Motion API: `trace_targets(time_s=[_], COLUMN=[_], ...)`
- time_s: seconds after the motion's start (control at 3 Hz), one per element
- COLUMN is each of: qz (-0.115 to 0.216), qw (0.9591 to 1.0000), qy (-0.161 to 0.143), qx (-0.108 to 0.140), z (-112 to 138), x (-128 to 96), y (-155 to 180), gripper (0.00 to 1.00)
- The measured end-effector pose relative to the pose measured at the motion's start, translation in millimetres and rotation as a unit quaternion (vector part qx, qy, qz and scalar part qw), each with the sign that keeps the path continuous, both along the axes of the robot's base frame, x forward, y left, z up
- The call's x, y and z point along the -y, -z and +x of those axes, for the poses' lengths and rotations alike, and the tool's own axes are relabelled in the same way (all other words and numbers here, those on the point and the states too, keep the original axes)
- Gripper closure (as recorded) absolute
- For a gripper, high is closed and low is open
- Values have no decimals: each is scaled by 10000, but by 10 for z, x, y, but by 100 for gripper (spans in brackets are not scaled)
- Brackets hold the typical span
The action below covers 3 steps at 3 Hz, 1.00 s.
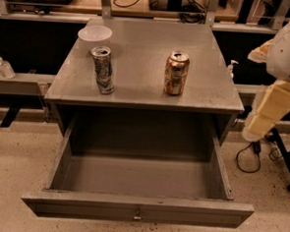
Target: Place redbull can into top drawer
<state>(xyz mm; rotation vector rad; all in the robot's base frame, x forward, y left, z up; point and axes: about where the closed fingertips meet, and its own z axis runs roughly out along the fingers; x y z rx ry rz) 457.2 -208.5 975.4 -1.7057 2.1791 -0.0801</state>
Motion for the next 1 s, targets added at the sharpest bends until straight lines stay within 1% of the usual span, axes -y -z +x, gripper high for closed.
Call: trace_targets(time_s=[0.33, 0.67, 1.0], qz=[451, 1065, 1637], qw=[9974, 9847, 9685], qy=[-412, -1050, -1525], qx=[388, 896, 1095], z=[521, 1165, 1626], x=[-224, -652, -1159], y=[-67, -312, -486], gripper=[0, 0, 0])
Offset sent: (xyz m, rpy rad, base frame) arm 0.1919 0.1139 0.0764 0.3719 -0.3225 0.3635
